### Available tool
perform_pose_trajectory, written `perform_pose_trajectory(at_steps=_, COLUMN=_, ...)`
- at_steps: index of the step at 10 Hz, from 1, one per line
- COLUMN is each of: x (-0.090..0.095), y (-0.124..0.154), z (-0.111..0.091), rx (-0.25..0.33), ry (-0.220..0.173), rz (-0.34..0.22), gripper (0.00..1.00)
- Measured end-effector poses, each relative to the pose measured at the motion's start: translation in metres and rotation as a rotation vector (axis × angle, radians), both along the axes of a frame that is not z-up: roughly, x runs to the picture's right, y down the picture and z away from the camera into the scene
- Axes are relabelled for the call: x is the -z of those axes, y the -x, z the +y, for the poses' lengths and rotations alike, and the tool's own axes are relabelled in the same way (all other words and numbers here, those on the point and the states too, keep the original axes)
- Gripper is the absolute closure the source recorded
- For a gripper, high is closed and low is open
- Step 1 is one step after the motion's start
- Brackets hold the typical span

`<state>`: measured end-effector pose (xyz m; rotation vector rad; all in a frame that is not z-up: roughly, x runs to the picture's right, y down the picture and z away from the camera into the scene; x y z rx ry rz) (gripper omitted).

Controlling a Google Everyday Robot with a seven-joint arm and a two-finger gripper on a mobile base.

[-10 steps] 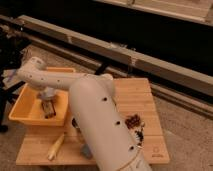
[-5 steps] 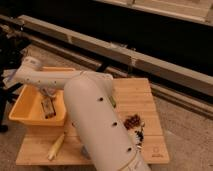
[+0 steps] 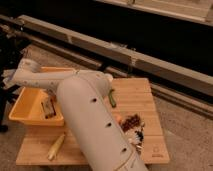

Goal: Wipe tray with towel

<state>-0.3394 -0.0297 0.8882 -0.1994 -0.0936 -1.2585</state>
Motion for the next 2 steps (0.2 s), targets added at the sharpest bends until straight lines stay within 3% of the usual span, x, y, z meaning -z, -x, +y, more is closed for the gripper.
perform_pose_trajectory(at_steps=1, x=0.0025, y=-0.0043, z=0.004, rx=0.045, ry=0.034, rz=-0.001, gripper=1.0)
perform_pose_trajectory(at_steps=2, x=0.0051, y=-0.0084, z=0.0109, rx=0.106, ry=0.106, rz=-0.023, gripper=1.0)
